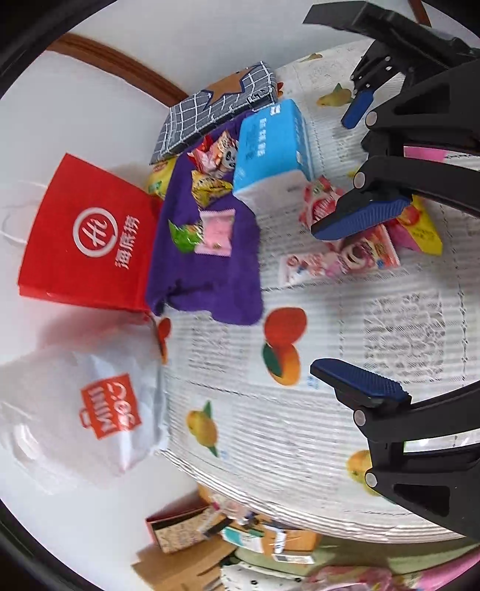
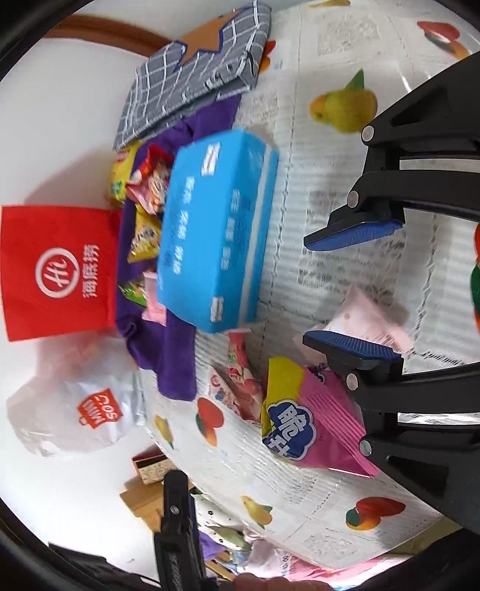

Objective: Organize snacks
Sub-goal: 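Move both open tools back toward the remaining snack pile, then grasp the pink wafer packet with the right tool while the left grasps the pink candy stick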

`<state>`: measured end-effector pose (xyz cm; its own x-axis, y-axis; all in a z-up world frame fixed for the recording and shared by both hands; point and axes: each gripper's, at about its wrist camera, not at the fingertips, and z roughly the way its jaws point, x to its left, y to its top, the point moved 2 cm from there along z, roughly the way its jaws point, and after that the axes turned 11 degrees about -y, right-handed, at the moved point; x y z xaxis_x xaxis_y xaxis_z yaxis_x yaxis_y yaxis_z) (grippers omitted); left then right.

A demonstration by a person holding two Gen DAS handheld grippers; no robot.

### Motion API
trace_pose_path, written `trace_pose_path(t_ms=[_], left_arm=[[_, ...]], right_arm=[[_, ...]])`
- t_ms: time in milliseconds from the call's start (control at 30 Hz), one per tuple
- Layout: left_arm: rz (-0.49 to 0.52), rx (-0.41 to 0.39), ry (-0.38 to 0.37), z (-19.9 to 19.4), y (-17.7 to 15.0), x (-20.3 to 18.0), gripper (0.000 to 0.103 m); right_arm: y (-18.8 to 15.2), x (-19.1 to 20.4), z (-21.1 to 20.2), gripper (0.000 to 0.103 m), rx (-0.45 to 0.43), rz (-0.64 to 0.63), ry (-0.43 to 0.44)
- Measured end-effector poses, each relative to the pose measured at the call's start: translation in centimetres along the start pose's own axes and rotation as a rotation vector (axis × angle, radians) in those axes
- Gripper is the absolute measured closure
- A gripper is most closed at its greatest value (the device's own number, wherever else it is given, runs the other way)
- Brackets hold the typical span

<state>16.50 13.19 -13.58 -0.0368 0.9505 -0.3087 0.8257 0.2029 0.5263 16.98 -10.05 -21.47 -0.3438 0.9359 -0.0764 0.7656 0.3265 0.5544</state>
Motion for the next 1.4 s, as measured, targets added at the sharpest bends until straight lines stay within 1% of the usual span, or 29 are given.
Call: trace_pose_path(t_ms=[33,67,100,133,200,300,400,467,533,600,700,800,867,900,1000,1067,1167,1300,1367,1400], left_arm=[[-0.002,0.002,0.003,0.1,-0.1,0.2,0.039],[-0.002,0.001,0.009,0.1,-0.2,0.3,0.039],[0.001,-0.004,0.013,0.1,-0.4,0.4,0.039],[0.001,-0.006,0.012,0.0,-0.5,0.3,0.039],[0.002,-0.007,-0.005,0.0,-0.7,0.3,0.039],[0.006,-0.009,-0.020,0.0,-0.9,0.2,0.039],[0.013,-0.002,-0.038,0.4,-1.2,0.0,0.039],[0.014,0.001,-0.051,0.7,-1.3,0.0,0.039],[0.009,0.005,-0.064,1.0,-1.4,0.1,0.039],[0.002,0.010,-0.072,1.1,-1.4,0.3,0.039],[-0.008,0.014,-0.077,1.0,-1.6,1.0,0.039],[-0.022,0.018,-0.061,1.1,-1.8,1.8,0.039],[-0.034,0.028,-0.052,1.5,-2.0,2.2,0.039],[-0.041,0.037,-0.047,1.9,-2.1,2.3,0.039],[-0.054,0.063,-0.046,3.2,-2.5,2.2,0.039],[-0.050,0.072,-0.057,3.8,-2.6,1.9,0.039],[-0.035,0.078,-0.059,4.9,-2.5,1.0,0.039],[-0.013,0.105,-0.011,6.9,-2.1,-0.2,0.040],[0.003,0.117,0.018,7.9,-2.1,-0.6,0.043],[0.015,0.123,0.034,8.5,-2.1,-0.9,0.049]], right_arm=[[0.1,0.3,0.4,0.059,0.010,-0.006,0.013],[0.0,0.6,0.8,0.063,0.029,-0.015,0.026],[-0.1,1.1,1.3,0.076,0.056,-0.033,0.043],[0.0,1.2,1.1,0.079,0.044,-0.031,0.055],[-0.2,1.3,0.9,0.082,0.052,-0.036,0.056],[-0.8,1.2,0.1,0.082,0.057,-0.056,0.045],[-1.4,0.9,-0.9,0.080,0.070,-0.067,0.070],[-1.4,0.9,-1.5,0.072,0.058,-0.064,0.085],[-1.2,1.3,-2.0,0.052,0.030,-0.069,0.095],[-1.0,1.8,-1.9,0.048,0.015,-0.092,0.074],[-1.1,2.9,-0.5,0.049,0.049,-0.138,0.059],[-1.5,3.5,1.2,0.049,0.079,-0.159,0.031],[-1.6,3.4,1.5,0.051,0.056,-0.144,0.034],[-1.5,3.4,1.5,0.058,0.046,-0.136,0.036],[-1.4,3.0,1.7,0.061,0.034,-0.129,0.004],[-1.5,2.2,1.6,0.062,0.018,-0.122,-0.041],[-1.6,-0.3,1.2,0.063,0.007,-0.096,-0.113],[-1.9,-4.7,1.0,0.063,-0.005,-0.016,-0.207],[-2.1,-6.5,1.3,0.063,-0.001,0.037,-0.232],[-2.3,-7.4,1.5,0.063,0.004,0.068,-0.233]])
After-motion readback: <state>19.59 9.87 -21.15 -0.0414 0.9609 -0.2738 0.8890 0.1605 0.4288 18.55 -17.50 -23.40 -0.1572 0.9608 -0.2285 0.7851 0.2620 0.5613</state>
